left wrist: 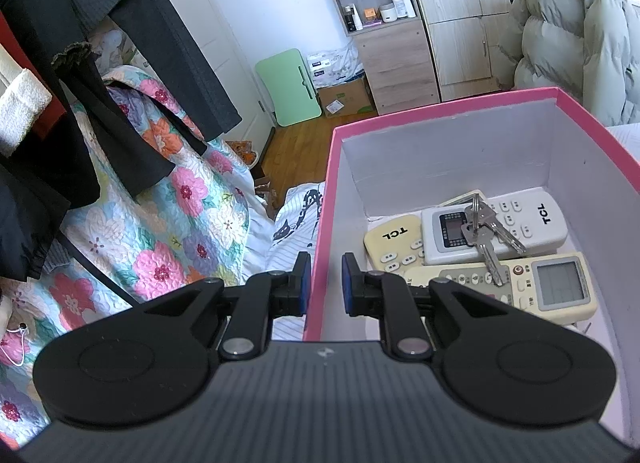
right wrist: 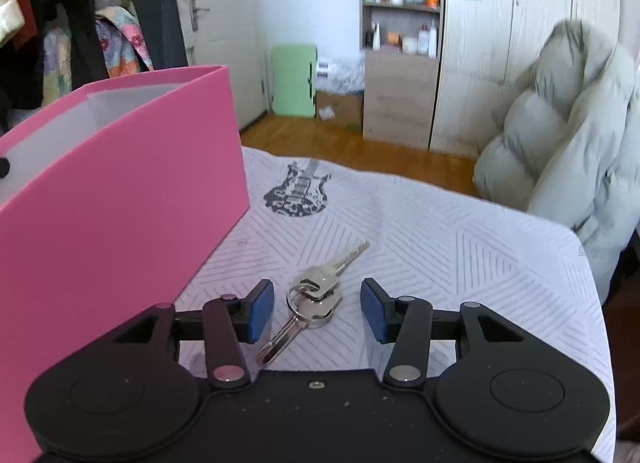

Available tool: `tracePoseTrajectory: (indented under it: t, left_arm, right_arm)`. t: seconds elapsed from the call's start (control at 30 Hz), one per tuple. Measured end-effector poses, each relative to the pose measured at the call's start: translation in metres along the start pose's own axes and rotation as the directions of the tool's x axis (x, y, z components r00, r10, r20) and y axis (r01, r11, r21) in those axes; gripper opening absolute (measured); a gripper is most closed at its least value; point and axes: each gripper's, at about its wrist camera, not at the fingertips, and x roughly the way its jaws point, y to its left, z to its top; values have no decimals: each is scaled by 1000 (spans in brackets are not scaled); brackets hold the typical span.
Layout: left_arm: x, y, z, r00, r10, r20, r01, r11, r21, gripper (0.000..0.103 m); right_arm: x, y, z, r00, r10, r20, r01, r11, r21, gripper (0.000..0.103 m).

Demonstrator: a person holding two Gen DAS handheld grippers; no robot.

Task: Organize rigid objects
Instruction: 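Move the right tool to the remaining keys and grasp them, then carry the second keys into the pink box and open the right tool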

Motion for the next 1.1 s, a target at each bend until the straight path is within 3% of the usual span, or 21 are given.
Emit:
tracePoseTrajectory:
  t: [0.03,0.1,0.2,0.27,0.37,0.5,0.8,1.1]
  left_arm:
    - [0,0,0,1000,0,-1,0,1000,-3,15]
    - [0,1,0,1000,-1,0,1,1000,-3,15]
    - [0,1,0,1000,-2,-1,2,1000,-7,15]
    - [-1,0,0,1000,-2,-1,2,1000,-5,15]
    - [-1,0,0,1000,0,-2,0,1000,-5,15]
    - [-1,-2,0,1000,2,-3,-2,1000,-3,15]
    - [-1,-3,1,1000,8,-6,-8,1000,2,15]
    - [-2,3,1,1000,-15,2,15,1000,-16,15]
  right_arm:
    - [-2,-2,-2,1000,6,6,-6,1000,6,53]
    - [-5,-3,-3,1000,-5,14,5,1000,6,30]
    - [-14,-13,-5,1000,9,14,-10,997,77,25]
    - [-18,-26,-5,998,56,23,-59,982,179,5]
    - [-25,-43,-8,990,136,48,-144,938,316,5]
    - [-31,-54,-13,984,165,67,-178,902,394,5]
    - [-56,-49,-1,956,253,147,-292,869,400,5]
    - [-103,-21,37,924,298,238,-357,895,266,5]
